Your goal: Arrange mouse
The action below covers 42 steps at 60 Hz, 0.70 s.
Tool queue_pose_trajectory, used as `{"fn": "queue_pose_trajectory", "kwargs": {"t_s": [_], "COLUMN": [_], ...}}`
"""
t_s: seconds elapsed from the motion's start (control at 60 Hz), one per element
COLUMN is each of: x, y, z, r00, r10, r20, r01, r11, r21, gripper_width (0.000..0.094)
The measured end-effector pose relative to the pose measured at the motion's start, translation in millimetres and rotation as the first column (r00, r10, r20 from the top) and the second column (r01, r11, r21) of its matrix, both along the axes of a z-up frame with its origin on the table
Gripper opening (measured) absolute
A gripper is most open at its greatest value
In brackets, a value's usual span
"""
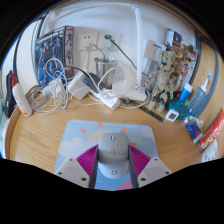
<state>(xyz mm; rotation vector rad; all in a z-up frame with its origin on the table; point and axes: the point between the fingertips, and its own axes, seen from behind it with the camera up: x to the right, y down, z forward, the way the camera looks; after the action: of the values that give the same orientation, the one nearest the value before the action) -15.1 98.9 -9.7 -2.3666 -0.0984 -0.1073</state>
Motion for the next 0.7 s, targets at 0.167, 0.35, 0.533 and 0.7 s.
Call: {"fn": "queue_pose_trajectory", "kwargs": {"t_s": [0.167,0.35,0.533,0.7], "x": [10,2,-13,-21], "y": [-5,-21,-53,-90], "z": [18,98,204,278], "r00": [0.999,0.999,0.997,0.994], "r10": [-0.013,-0.021,-0.061,-0.064], "r20": [0.052,0.038,-0.049,-0.088], "r01": [0.013,0.017,0.069,0.084], "r11": [1.0,0.995,0.981,0.967], "r21": [0.011,0.095,0.183,0.24], "gripper_width": [0.0859,0.086,0.0861,0.0857]}}
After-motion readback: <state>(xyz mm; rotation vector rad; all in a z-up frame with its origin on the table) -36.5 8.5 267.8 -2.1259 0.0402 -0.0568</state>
